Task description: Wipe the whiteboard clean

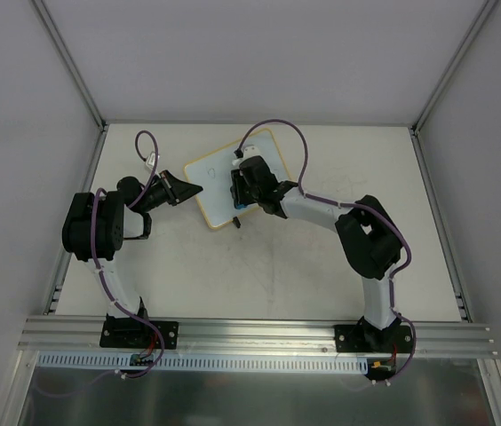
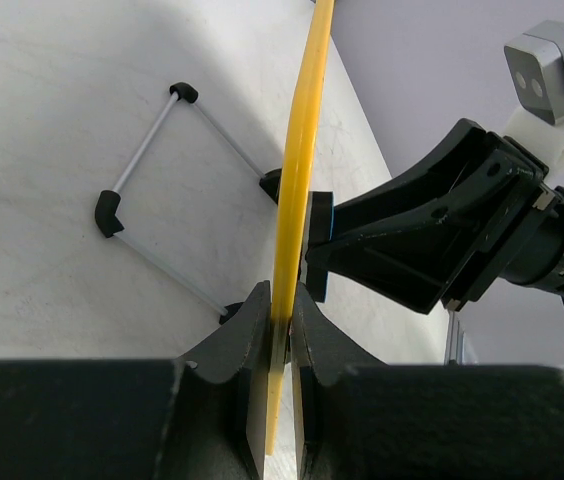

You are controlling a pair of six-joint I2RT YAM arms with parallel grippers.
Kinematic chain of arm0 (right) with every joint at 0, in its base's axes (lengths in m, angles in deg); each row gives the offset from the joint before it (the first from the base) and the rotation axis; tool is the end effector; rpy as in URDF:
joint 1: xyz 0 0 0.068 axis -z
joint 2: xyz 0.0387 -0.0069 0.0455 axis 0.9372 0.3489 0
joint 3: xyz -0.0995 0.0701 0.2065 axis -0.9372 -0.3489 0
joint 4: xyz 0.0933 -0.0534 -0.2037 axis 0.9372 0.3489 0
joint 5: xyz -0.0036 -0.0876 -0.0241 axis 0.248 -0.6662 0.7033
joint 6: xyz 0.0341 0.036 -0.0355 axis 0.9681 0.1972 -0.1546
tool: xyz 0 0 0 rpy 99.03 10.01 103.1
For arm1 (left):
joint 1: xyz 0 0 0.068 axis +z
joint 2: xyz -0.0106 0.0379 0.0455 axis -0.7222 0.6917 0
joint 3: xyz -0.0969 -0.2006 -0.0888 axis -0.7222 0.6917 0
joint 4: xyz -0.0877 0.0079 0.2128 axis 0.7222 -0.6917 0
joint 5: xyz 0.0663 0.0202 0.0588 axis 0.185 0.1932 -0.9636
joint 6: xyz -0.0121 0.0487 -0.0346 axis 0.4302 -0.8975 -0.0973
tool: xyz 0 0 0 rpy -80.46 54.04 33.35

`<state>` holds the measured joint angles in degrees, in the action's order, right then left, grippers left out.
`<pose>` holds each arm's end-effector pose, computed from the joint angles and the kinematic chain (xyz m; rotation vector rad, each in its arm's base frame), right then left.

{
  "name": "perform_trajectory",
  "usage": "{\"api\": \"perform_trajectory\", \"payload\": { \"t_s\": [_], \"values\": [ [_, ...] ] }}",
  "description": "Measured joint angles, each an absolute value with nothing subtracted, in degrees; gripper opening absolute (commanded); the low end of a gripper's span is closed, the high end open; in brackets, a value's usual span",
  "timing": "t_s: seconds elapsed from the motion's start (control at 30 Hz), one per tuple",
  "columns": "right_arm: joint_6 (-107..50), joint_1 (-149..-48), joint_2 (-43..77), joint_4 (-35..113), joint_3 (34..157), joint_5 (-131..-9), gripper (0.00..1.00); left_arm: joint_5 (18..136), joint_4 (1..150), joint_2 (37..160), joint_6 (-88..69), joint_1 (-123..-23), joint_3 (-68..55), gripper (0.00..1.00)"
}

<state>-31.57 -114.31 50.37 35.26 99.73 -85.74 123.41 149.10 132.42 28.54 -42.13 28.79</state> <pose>0.3067 0.2946 0.1909 -0.6643 2.0227 0.3506 0.3199 -0.0143 0.1520 0.0571 1.6989 -1.3230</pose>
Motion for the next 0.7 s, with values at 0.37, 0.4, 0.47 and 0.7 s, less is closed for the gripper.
{"api": "perform_trajectory", "payload": {
  "t_s": [0.37, 0.4, 0.47, 0.7],
  "values": [
    [-30.94, -113.68, 50.35, 36.11, 100.15, -84.69, 0.0, 123.45, 149.1, 132.4, 28.54, -42.16, 28.79, 0.0],
    [-30.94, -113.72, 50.33, 36.13, 100.15, -84.73, 0.0, 123.45, 149.1, 132.33, 28.54, -42.18, 28.79, 0.0],
    [-30.94, -114.24, 50.3, 36.09, 100.13, -85.45, 0.0, 123.45, 149.1, 132.25, 28.54, -42.18, 28.88, 0.0],
    [-30.13, -117.15, 50.63, 35.65, 100.06, -89.06, 0.0, 123.47, 149.07, 131.79, 28.35, -42.16, 29.31, 0.0]
  ]
}}
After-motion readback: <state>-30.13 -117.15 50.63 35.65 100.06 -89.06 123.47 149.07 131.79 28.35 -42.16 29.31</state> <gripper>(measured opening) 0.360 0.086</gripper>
